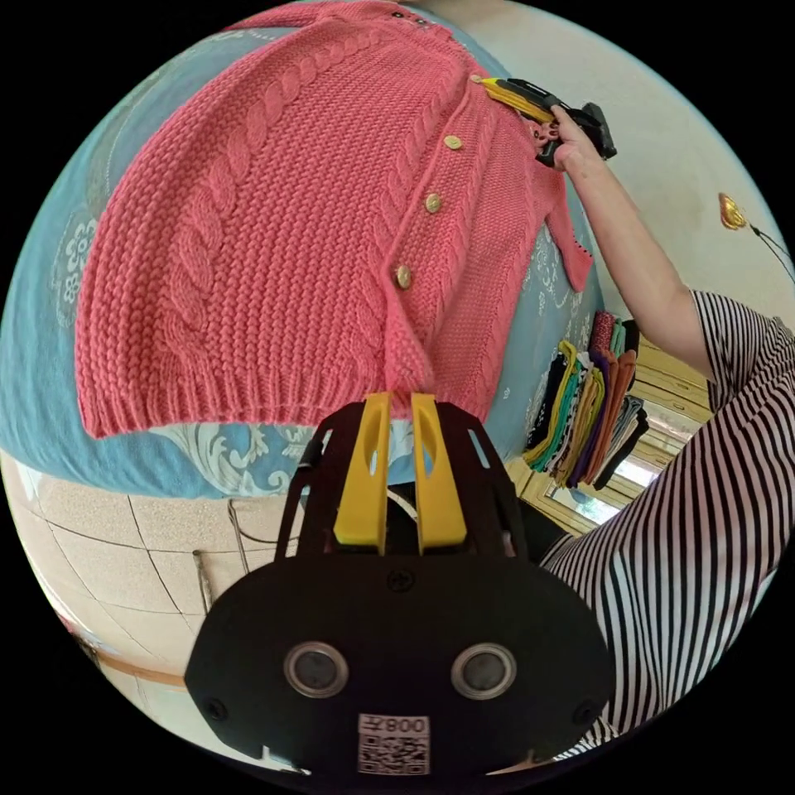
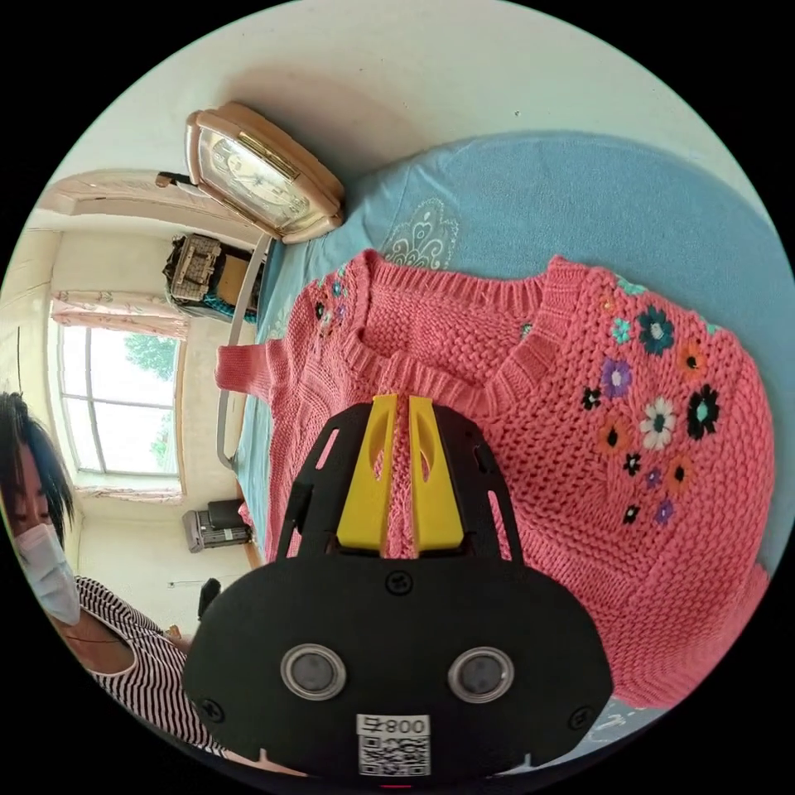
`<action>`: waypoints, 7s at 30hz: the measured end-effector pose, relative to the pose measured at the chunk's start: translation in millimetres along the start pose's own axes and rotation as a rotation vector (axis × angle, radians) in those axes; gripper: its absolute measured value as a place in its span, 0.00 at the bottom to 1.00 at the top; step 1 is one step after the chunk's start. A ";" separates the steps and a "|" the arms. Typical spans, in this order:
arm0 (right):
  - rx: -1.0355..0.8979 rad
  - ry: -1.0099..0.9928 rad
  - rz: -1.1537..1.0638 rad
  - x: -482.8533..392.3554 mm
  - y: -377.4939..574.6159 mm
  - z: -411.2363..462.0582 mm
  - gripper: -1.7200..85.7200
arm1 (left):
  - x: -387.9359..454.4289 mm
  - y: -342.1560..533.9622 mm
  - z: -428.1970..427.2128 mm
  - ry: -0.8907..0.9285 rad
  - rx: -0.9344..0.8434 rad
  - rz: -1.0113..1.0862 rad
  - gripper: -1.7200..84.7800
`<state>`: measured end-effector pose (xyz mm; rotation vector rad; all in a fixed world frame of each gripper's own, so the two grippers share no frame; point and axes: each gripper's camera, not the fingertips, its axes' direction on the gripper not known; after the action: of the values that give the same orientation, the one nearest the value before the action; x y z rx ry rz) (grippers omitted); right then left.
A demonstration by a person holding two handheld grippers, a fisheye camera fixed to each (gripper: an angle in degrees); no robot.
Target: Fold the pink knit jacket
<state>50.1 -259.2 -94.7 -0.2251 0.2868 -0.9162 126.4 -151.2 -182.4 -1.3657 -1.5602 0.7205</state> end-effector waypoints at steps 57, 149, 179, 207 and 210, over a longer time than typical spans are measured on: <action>-0.481 -0.022 0.353 -56.5 288.4 -0.2 0.05 | -132.5 -68.3 -130.1 -0.307 0.127 -0.123 0.05; 1.059 0.026 0.467 208.1 428.4 -280.4 0.05 | 167.2 -467.5 499.9 0.220 -0.084 1.096 0.12; 0.435 -0.416 -0.258 -6.5 230.2 -84.0 0.05 | -105.8 -421.4 113.4 0.386 0.254 0.593 0.08; -0.067 -0.159 -0.367 -111.1 89.7 116.5 0.05 | -285.1 -420.7 37.3 0.082 0.296 0.210 0.10; -0.160 -0.186 -0.394 -123.7 84.5 137.8 0.04 | -287.8 -396.1 30.9 0.089 0.379 0.189 0.09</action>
<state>88.4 -100.3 26.7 -0.5245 0.1440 -1.2532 -81.7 -510.9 78.4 -1.2491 -1.1624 1.0007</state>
